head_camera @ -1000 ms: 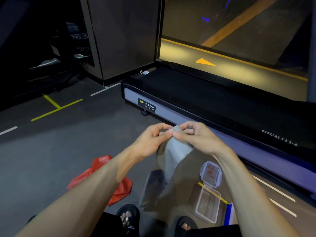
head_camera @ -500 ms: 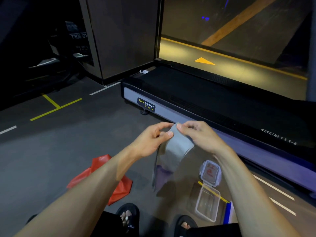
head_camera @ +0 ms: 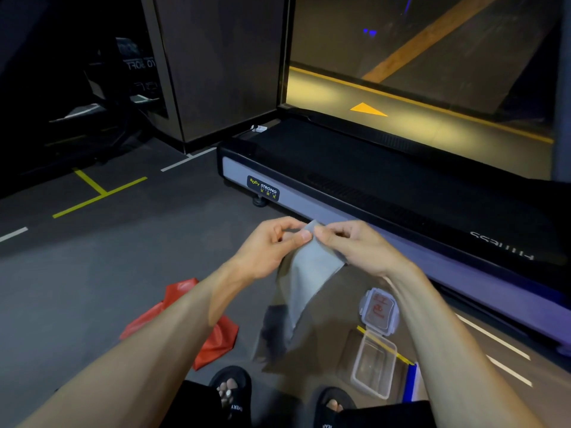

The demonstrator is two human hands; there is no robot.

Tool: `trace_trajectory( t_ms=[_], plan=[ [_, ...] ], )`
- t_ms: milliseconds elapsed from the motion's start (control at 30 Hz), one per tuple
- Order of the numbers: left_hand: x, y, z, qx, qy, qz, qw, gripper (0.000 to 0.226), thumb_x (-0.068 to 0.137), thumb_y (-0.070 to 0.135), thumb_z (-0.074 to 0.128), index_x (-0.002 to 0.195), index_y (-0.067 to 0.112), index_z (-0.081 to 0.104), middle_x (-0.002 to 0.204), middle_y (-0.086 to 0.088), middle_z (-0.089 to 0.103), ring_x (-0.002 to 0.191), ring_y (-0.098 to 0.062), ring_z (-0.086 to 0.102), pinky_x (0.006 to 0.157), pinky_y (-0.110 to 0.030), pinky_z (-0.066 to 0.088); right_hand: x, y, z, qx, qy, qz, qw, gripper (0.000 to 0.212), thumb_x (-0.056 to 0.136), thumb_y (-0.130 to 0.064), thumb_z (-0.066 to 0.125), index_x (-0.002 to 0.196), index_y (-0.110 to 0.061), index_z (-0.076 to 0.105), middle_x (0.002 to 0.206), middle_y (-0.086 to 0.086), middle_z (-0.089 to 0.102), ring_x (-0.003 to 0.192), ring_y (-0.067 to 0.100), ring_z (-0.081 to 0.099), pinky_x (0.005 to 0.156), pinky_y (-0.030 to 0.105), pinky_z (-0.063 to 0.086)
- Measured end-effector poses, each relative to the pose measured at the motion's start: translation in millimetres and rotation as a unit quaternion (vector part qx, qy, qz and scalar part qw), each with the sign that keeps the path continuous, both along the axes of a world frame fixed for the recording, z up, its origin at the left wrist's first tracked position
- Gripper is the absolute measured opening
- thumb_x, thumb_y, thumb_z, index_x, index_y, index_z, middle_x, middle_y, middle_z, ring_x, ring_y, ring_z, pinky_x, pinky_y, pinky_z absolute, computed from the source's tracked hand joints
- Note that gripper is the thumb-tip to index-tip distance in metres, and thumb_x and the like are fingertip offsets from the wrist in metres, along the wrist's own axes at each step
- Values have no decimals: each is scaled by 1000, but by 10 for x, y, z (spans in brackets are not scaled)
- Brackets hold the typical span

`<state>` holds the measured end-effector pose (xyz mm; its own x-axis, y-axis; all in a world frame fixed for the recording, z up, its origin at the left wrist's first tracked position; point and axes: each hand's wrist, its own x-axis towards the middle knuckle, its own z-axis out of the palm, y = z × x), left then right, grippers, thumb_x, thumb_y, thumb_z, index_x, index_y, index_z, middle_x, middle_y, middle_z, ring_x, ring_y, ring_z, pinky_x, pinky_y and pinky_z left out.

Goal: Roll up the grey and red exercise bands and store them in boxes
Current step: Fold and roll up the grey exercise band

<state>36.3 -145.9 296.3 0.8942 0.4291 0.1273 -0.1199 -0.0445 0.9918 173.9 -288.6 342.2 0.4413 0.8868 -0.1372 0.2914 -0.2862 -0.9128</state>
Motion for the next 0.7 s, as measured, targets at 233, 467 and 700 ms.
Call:
trace_trajectory(
  t_ms=[233,467,700],
  plan=[
    [23,-35,-36,9,30,1,1000,29,97,37,56,101,14,72,75,11,69,68,-1,59,62,-16,44,0,33,-4,32,30,-54,998,31,85,-26,82,105,-8,67,101,21,75,83,17,70,81,34,53],
    [7,15,-139,2,9,-24,1000,18,102,19,58,107,8,72,95,-6,73,86,-12,66,77,-23,52,41,15,-5,46,54,-98,993,27,84,-27,82,97,-8,67,87,11,78,76,18,70,73,34,53],
    [58,25,-157,-5,-28,-5,1000,25,103,4,53,124,3,65,108,-2,76,100,-13,71,85,-23,54,31,35,7,36,39,-105,993,33,85,-31,82,98,-5,67,65,-8,71,62,4,66,63,22,48]
  ],
)
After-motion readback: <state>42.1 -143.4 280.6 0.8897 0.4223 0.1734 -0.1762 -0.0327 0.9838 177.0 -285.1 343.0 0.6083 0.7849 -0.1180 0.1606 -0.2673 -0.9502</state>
